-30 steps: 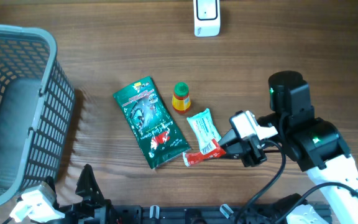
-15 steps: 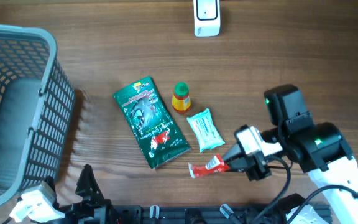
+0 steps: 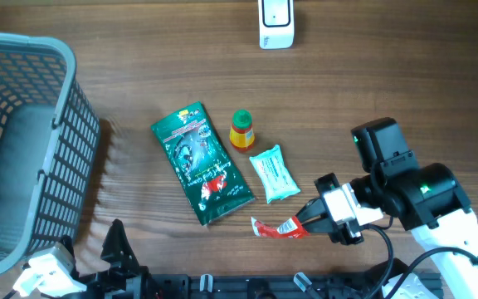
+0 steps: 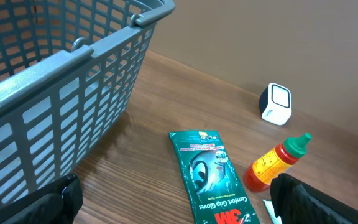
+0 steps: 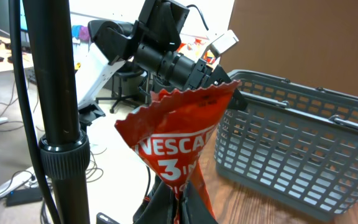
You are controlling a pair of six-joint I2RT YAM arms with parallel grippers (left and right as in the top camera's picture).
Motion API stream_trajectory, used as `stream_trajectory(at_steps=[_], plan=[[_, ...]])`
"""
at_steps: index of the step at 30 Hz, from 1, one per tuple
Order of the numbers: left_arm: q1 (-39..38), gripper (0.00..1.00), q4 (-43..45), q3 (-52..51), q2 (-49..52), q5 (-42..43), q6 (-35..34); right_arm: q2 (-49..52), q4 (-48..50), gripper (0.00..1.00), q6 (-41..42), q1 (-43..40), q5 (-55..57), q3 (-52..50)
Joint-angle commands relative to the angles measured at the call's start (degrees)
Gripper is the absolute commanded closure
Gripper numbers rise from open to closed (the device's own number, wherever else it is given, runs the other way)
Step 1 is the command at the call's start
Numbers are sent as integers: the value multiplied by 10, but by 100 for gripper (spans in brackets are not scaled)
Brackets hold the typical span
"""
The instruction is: Scan the item barcode
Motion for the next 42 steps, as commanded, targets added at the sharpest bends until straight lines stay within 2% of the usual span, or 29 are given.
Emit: stream_trajectory(at_steps=[1, 2, 5, 8, 11, 13, 15, 17, 20, 21, 23, 25, 28, 29, 31, 32, 33, 35, 38, 42], plan=[[4, 0, 0, 0, -1, -1, -3, -6, 10, 96, -8, -4, -6, 0], [4, 0, 0, 0, -1, -1, -3, -6, 30, 95, 32, -16, -5, 0], [4, 0, 0, 0, -1, -1, -3, -6, 159, 95, 276, -60, 36, 0], [4, 0, 0, 0, -1, -1, -3, -6, 207, 95, 372, -60, 110, 0], [4, 0, 0, 0, -1, -1, -3, -6, 302, 95, 654, -60, 300, 0], [4, 0, 0, 0, -1, -1, -3, -6, 334, 95, 913, -60, 510, 0], [4, 0, 0, 0, -1, -1, -3, -1, 331, 96, 1009, -60, 592, 0], [4, 0, 0, 0, -1, -1, -3, 7, 330, 95, 1013, -60, 593, 0], [4, 0, 0, 0, -1, -1, -3, 34, 327, 95, 1088, -60, 593, 0], [4, 0, 0, 0, -1, -1, -3, 48, 329, 88, 1083, -60, 601, 0], [4, 0, 0, 0, -1, -1, -3, 81, 324, 95, 1088, -60, 642, 0], [4, 0, 0, 0, -1, -1, -3, 143, 326, 96, 1129, -60, 645, 0], [4, 0, 0, 0, -1, -1, -3, 222, 351, 96, 1128, -60, 654, 0], [4, 0, 0, 0, -1, -1, -3, 239, 363, 84, 1112, -60, 671, 0], [4, 0, 0, 0, -1, -1, -3, 261, 390, 52, 1026, -58, 742, 0], [4, 0, 0, 0, -1, -1, -3, 274, 405, 46, 994, -58, 791, 0], [4, 0, 0, 0, -1, -1, -3, 292, 434, 36, 955, -58, 820, 0], [4, 0, 0, 0, -1, -1, -3, 329, 483, 25, 887, -58, 816, 0], [4, 0, 0, 0, -1, -1, -3, 407, 538, 21, 773, -58, 814, 0], [4, 0, 0, 0, -1, -1, -3, 451, 585, 14, 736, -59, 796, 1]])
